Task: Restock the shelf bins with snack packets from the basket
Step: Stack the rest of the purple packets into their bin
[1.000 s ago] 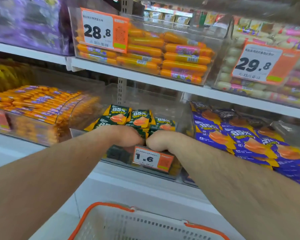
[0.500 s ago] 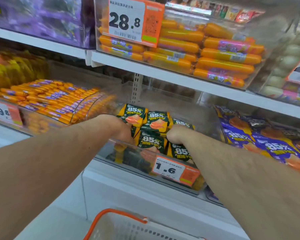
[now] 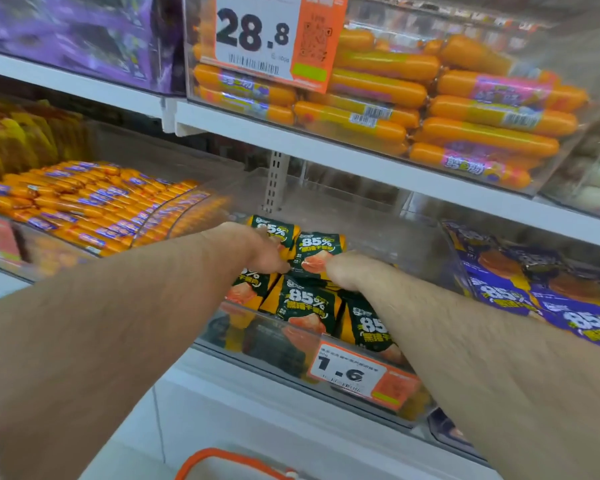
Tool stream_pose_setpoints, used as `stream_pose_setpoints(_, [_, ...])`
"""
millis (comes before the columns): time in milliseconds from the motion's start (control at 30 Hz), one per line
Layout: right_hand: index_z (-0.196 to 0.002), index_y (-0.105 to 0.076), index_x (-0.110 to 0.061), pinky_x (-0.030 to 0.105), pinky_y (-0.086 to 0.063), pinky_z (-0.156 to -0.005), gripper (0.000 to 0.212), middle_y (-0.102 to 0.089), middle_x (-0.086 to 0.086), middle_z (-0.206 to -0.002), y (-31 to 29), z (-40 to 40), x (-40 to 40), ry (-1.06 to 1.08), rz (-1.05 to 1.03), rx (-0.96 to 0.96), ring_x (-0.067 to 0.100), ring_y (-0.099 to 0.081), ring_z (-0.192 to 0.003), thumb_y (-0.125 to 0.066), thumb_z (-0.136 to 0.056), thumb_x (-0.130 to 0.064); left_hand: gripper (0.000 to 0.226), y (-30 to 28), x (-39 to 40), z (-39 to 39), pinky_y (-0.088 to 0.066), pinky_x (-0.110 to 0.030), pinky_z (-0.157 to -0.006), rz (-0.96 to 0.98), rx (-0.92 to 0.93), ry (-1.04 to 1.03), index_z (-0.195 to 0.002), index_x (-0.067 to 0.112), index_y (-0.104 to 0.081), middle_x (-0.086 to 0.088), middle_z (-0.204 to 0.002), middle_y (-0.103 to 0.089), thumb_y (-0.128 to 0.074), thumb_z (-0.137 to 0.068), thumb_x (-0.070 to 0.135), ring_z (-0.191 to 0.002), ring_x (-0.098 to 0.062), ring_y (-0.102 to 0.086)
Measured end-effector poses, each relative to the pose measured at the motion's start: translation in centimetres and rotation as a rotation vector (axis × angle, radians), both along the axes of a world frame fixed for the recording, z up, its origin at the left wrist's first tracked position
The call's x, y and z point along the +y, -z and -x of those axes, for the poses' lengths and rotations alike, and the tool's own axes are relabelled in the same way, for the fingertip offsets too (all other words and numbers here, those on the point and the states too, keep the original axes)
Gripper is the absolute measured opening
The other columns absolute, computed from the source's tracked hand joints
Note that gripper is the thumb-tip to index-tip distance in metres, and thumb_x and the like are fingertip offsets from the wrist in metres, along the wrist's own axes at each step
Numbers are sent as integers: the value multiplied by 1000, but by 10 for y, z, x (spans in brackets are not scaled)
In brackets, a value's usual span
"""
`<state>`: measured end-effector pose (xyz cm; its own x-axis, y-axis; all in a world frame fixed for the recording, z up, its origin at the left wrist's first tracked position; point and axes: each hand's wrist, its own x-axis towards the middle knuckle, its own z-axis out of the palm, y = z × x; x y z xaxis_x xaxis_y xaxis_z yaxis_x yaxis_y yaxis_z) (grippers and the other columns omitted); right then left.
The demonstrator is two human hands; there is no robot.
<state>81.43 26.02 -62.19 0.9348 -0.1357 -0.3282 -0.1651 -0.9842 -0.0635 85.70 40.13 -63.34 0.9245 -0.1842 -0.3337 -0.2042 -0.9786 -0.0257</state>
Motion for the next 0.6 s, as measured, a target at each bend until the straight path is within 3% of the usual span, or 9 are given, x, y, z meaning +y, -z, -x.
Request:
stream_pose_setpoints(167, [-149,-32,-6,32,-35,-102,45,-38,19,-149,-2,4,-5,103,-93,-46,29,-43,-131,-23,-106,-16,72,7,-1,-8,-11,-51,-119,45,-17,-21,-156,29,-4,-1,-163,12,-34,-97,59,-150,-31,-1])
stream_pose_setpoints(267, [-148,-35,-14,52,-31,-109,57,-36,15,-151,-1,9,-8,191,33,-166,35,-35,-137,-37,-98,-40,76,2,-5,-1,-6,-53,-120,83,-72,4,-156,28,-6,1,-163,14,-36,-95,62,-150,-27,8])
stream_pose_setpoints(300, [-142,-44,-16,56,-35,-106,59,-43,15,-146,-2,14,-10,200,62,-195,37,-40,-132,-42,-89,-43,78,-2,-8,5,-6,-53,-120,83,-79,24,-156,28,-6,0,-163,14,-38,-94,63,-150,-28,9])
stream_pose_setpoints(367, [-102,-65,-14,40,-53,-85,36,-65,11,-110,0,24,-14,119,64,-167,29,-62,-98,-46,-79,-34,81,-7,-10,18,-18,-51,-118,31,-44,65,-156,24,-14,-5,-164,3,-47,-92,60,-149,-33,-6])
stream_pose_setpoints(400, [-86,-65,-13,31,-53,-73,26,-66,8,-95,0,30,-16,77,111,-122,24,-64,-84,-47,-80,-30,80,-8,-9,23,-29,-49,-114,-6,-2,77,-154,20,-23,-9,-162,-13,-52,-90,57,-145,-34,-23])
stream_pose_setpoints(433, [-83,-64,-11,28,-52,-70,25,-65,7,-92,1,37,-17,54,157,-84,23,-63,-81,-47,-83,-30,78,-7,-5,26,-38,-47,-108,-47,52,84,-149,17,-33,-10,-154,-32,-58,-86,55,-135,-33,-40])
stream_pose_setpoints(500, [-109,-62,-8,31,-51,-82,38,-59,11,-118,6,46,-23,19,245,-14,27,-59,-105,-44,-89,-35,82,-6,4,35,-49,-44,-98,-122,127,85,-138,14,-50,-6,-133,-56,-69,-70,57,-115,-26,-58])
stream_pose_setpoints(600, [-135,-47,-7,36,-48,-99,51,-43,14,-139,9,52,-26,27,280,41,29,-47,-122,-39,-95,-37,99,-7,13,49,-50,-43,-97,-133,81,94,-134,15,-56,-3,-130,-60,-68,-49,65,-114,-25,-59])
